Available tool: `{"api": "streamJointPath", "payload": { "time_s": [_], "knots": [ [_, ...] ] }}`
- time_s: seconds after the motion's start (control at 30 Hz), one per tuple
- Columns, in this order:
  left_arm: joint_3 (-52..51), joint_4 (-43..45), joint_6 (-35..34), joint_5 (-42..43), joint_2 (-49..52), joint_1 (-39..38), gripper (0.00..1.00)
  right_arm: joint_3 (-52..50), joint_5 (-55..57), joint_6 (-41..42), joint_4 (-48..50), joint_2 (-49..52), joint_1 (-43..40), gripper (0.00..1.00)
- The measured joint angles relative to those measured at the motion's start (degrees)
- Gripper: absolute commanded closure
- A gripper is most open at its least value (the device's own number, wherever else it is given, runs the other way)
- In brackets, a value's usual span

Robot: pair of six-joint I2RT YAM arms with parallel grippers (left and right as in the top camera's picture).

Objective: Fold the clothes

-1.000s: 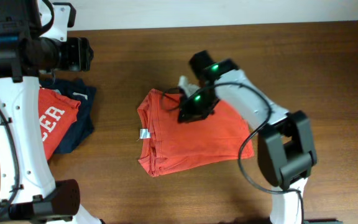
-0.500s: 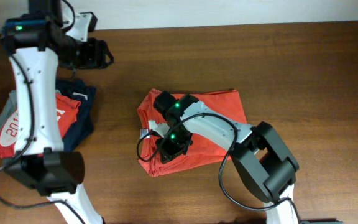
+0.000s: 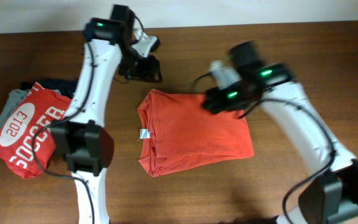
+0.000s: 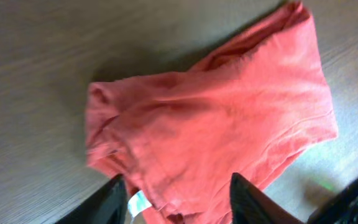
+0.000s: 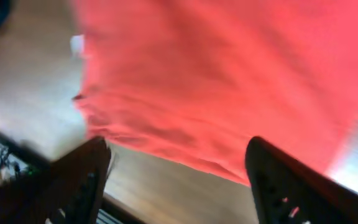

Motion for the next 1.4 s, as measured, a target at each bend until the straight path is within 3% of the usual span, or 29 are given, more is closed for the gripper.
{"api": "streamJointPath", "payload": {
  "time_s": [0.17,0.37,0.73,1.03,1.4],
  "knots": [
    [-0.02,-1.53,0.11,-2.21,5.77,-1.92,0.63,-0.04,-0.9,-2.29,-1.25,4.46,-10.56,0.23],
    [-2.12,-2.32,0.09,-8.41,11.08,-2.32,0.68,-0.09,-3.63,-6.78,-2.23,12.9,-16.98,0.23],
    [-5.29,-3.93,-2.36,-18.78,12.55,-0.79,0.69,-0.28,-8.09,-17.07,-2.32,25.49,-19.71,0.23],
    [-5.29,-3.91,-2.84,-20.33,12.55,0.87,0.69,-2.84,-18.08,-23.52,-1.84,26.27,-19.74,0.24],
    [-5.27,-3.91,-5.35,-20.59,12.55,0.83,0.69,-5.07,-24.15,-26.12,-1.03,27.54,-19.74,0.78]
  ]
}}
